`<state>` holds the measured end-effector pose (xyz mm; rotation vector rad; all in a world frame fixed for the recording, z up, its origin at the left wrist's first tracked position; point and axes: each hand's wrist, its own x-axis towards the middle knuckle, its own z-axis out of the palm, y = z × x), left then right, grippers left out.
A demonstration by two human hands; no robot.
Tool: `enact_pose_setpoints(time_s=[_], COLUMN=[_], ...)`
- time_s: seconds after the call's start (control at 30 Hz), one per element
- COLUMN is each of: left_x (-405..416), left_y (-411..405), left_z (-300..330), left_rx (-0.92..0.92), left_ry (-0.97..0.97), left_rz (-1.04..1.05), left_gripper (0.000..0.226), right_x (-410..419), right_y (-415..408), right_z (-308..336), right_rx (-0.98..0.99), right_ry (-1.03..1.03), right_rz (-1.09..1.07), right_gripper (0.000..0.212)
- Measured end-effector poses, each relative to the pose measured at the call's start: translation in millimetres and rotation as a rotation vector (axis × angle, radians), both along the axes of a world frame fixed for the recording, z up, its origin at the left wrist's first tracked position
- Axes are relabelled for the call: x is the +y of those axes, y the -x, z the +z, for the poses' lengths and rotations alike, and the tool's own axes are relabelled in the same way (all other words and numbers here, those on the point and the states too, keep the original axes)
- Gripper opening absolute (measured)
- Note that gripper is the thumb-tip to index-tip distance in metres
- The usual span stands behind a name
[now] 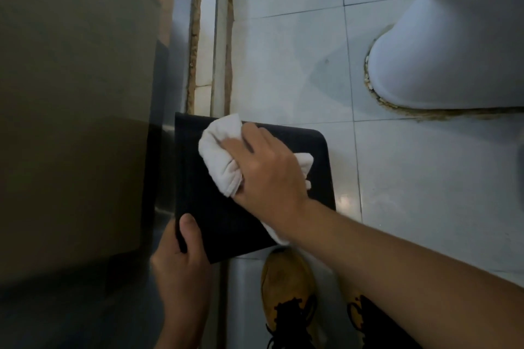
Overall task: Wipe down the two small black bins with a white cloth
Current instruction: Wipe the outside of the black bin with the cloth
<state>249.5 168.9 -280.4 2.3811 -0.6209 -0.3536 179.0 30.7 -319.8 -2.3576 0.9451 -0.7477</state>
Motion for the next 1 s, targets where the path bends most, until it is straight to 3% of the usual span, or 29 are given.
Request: enact_pose_setpoints(time_s=[0.13, 0.3, 0.4, 0.63, 0.77, 0.87, 1.0], left_x=[-6.4, -8.6, -11.9, -7.8, -6.0, -4.5, -6.6], left_y=[-0.9, 3.9, 4.6, 2.1, 5.8, 4.0, 1.5], left_z=[-0.6, 4.8, 7.5, 3.7, 2.4, 0.6, 1.3], left_rx=[0.001, 0.086, 0.133, 0.059, 0.055, 0.045, 0.019], left_ry=[0.007, 0.052, 0.058, 0.030, 0.033, 0.024, 0.030], left_rz=[0.012, 0.019, 0.024, 0.024, 0.022, 0.022, 0.010], left_gripper=[0.042, 0.041, 0.038, 0.039, 0.036, 0.039, 0.044], right_x=[-21.4, -86.8, -85.3, 9.9, 48.0, 41.5, 1.3], right_y=[-7.7, 3.2, 29.9, 48.1, 42.7, 48.7, 64.6], right_z=[-1.1, -14.7, -26.9, -17.5, -10.1, -16.8, -31.5], right_rx=[0.031, 0.120, 0.151, 0.074, -0.028, -0.093, -0.041], right_ry=[-0.037, -0.280, -0.224, -0.094, -0.057, -0.015, -0.126], right_rz=[-0.038, -0.389, -0.444, -0.254, -0.108, -0.011, -0.161], right_gripper=[0.048, 0.031, 0.037, 0.055, 0.032, 0.029, 0.044])
